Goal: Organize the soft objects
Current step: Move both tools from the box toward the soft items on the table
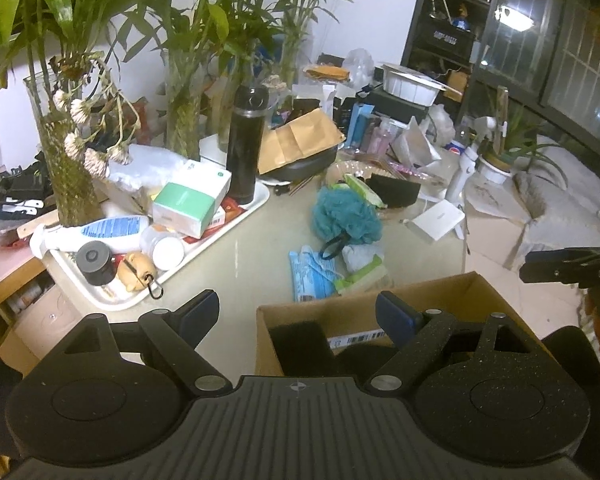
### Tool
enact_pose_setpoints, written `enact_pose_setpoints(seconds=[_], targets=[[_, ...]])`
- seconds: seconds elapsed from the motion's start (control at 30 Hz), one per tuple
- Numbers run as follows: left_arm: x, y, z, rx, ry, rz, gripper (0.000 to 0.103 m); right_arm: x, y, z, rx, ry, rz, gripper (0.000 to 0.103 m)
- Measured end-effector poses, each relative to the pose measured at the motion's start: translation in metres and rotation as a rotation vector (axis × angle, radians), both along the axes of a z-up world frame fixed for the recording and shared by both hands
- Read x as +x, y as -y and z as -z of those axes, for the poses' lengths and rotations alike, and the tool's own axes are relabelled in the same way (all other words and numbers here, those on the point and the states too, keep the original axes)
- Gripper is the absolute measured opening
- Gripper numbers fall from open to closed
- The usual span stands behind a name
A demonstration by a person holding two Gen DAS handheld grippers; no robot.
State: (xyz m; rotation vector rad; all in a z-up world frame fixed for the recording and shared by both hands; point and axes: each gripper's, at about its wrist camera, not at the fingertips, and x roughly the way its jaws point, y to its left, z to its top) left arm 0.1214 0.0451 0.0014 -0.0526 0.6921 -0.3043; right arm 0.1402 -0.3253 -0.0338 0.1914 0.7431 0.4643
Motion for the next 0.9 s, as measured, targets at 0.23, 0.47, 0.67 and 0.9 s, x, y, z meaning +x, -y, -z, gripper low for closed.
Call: enact_pose_setpoints(seconds=[0.23, 0.47, 0.67, 0.9], targets=[[0.012, 0.0, 0.002, -0.01, 0.008, 0.003, 0.087, 0.017, 0.002, 0.005, 0.024, -0.023, 0.008, 0.103], [0.023, -0.002, 0.003, -0.005, 0.016, -0.002, 0.087, 0.035, 0.0, 0.01, 0.023, -0.04, -0.008, 0.103], [0.029, -0.002, 0.005, 0.012, 0.032, 0.003, 0.087, 0.052, -0.004, 0.017, 0.012, -0.058, -0.017, 0.103], [0.043, -0.004, 0.01, 0.022, 0.024, -0.004, 0.087, 0.078, -0.007, 0.028, 0.015, -0.104, -0.031, 0.103]])
